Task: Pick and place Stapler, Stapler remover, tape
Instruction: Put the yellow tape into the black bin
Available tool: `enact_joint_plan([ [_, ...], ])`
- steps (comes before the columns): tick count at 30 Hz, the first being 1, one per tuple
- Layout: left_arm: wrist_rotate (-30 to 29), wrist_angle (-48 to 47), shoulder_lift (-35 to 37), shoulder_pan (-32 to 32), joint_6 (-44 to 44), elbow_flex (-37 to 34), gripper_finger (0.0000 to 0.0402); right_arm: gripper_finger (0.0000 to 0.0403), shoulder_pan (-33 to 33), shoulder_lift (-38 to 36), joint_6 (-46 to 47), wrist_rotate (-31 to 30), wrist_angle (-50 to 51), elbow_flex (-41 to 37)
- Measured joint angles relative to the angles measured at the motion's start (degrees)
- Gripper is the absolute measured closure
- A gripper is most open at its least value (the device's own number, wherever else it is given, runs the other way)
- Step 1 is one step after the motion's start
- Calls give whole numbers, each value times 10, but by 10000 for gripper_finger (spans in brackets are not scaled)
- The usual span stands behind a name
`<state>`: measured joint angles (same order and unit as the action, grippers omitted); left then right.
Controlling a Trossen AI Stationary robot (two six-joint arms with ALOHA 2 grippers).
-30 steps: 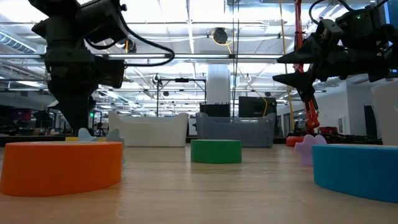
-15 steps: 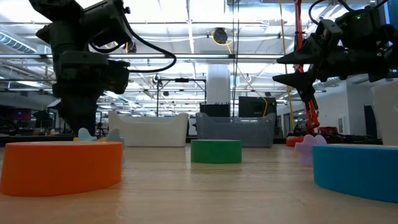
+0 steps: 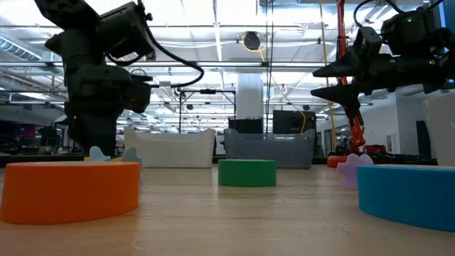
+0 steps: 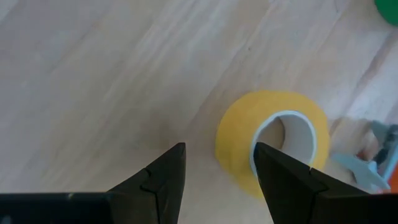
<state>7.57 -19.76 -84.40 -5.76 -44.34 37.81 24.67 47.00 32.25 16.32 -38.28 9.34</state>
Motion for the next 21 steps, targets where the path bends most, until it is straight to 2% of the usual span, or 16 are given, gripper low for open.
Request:
enact_joint_plan([
  [8,4,4,-36,0,-22,3,219,189,0,0,6,0,0,0],
  [11,6,2,-28,0,-23,2,256,190,0,0,19,0,0,0],
  [16,13,2,-10,1,-1,0,360,190,0,0,31,0,-1,0],
  [21,22,3,17,18,3,-1,366,190,0,0,59,2,-16,0],
])
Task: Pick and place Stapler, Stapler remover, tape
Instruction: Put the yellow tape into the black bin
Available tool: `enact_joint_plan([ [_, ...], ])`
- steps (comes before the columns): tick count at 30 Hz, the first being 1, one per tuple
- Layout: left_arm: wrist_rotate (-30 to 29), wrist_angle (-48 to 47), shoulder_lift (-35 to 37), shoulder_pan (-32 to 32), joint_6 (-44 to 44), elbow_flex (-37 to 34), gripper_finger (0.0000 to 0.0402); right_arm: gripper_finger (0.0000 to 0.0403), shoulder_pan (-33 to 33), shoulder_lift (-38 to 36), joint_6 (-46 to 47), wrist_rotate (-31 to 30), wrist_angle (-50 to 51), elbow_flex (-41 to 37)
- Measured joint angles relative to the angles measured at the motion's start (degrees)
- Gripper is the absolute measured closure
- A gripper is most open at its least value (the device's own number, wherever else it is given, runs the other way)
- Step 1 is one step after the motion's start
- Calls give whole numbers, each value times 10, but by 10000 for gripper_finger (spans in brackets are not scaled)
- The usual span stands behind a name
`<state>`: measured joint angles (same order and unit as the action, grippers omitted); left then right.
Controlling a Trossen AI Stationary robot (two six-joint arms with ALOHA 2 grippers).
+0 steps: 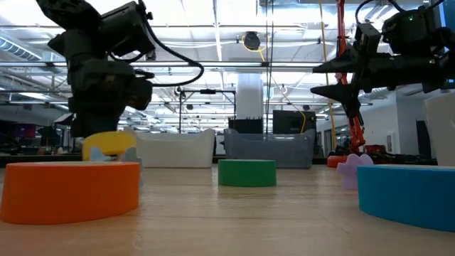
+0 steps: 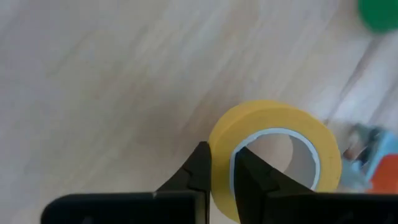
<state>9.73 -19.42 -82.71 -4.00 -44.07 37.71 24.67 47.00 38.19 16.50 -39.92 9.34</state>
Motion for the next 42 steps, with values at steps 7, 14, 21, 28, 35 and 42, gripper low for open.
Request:
enact_joint_plan([
  [7,-7,77,75,69,24,40,366,190,-4,0,92,5,-126,0],
  [14,-62,134,68,139,134,168,366,190,-45,8,30,16,-210,30],
  [21,-113,138,-28,168,248,325,366,190,-87,63,-125,17,-144,125],
  [28,-128,131,-117,176,302,434,366,190,-90,111,-212,12,-100,162],
  [35,-121,133,-140,176,303,446,366,189,-88,112,-224,-45,-95,163],
  [42,-108,160,-139,176,294,447,366,173,-66,112,-239,-47,-80,163],
])
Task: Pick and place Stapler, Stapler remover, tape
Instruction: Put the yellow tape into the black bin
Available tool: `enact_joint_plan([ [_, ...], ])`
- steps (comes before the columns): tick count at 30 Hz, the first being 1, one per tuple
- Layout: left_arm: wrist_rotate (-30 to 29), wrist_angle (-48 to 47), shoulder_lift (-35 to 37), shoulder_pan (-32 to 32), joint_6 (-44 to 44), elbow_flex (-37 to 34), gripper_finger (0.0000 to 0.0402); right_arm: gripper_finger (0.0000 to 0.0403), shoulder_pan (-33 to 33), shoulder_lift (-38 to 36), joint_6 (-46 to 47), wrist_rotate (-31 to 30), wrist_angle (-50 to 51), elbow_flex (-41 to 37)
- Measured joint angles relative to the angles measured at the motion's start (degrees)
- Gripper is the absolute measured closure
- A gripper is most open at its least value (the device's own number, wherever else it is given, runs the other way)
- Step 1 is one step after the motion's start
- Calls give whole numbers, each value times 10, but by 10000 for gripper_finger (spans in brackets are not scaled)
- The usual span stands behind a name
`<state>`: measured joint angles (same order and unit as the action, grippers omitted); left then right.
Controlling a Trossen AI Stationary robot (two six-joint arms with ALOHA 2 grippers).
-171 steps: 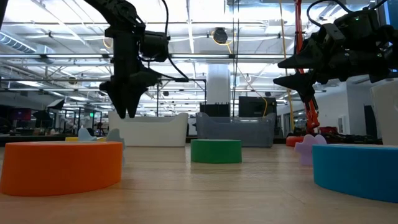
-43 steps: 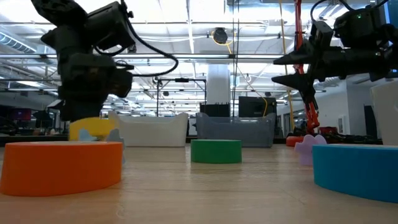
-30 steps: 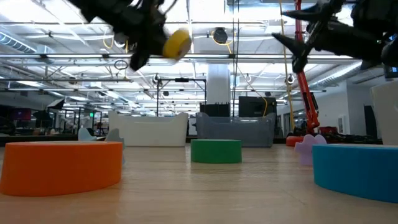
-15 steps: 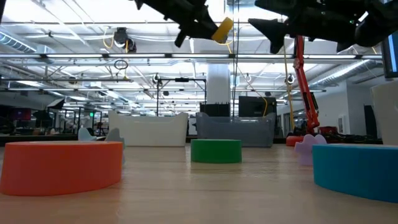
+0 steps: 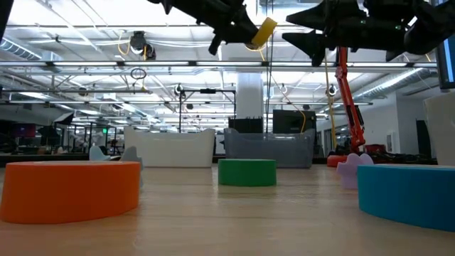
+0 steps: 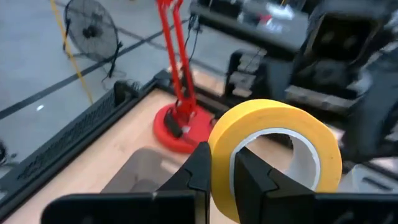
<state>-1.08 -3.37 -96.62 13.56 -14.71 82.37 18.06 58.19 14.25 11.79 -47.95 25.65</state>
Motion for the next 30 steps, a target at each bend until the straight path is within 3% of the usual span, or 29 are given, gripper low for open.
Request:
enact_joint_plan([
  [9,21,91,-49,-2,-29,0,366,164,11,0,10,0,-1,0],
  [16,27,113,-74,-2,-45,0,366,182,11,0,31,0,6,0],
  [20,27,126,-74,3,-45,0,366,218,11,0,42,0,7,0],
  [30,32,142,-74,4,-48,0,366,362,12,0,14,5,2,0],
])
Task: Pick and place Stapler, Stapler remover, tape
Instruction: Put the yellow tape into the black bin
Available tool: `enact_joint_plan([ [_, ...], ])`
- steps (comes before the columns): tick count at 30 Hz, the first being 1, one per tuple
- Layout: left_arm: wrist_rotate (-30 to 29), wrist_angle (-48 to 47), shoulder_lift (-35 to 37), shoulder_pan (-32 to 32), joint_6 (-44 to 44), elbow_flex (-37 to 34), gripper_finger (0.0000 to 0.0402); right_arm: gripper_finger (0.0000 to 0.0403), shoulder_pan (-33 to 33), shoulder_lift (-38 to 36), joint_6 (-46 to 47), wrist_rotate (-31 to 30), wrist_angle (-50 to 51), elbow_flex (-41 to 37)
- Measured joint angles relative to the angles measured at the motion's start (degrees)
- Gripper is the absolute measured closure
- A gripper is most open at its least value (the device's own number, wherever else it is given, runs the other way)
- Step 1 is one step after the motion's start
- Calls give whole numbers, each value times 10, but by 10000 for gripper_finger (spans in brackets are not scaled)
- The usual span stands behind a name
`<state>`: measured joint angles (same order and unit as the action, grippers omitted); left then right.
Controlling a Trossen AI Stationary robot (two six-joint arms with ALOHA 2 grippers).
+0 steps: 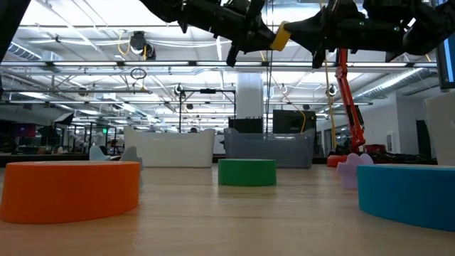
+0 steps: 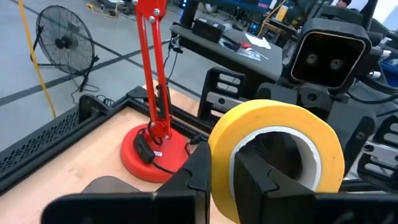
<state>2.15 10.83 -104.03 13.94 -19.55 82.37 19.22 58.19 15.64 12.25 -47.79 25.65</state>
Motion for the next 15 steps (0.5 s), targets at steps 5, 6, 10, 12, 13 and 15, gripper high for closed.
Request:
enact_joint_plan([
  [5,-3,12,-5,-4,-6,0,366,369,0,-1,-7,3,-4,0],
  [6,-3,13,-5,-4,-7,0,366,369,0,0,-6,2,-3,0],
  [10,-5,9,-5,-2,-4,0,366,369,0,0,-3,0,-2,0],
  [12,-2,11,-6,2,9,0,361,369,0,0,-4,-2,-2,0],
  [13,0,11,-5,5,21,0,349,369,0,0,-5,-3,-2,0],
  [15,-5,8,-4,10,43,0,315,370,0,0,-4,-7,0,0],
])
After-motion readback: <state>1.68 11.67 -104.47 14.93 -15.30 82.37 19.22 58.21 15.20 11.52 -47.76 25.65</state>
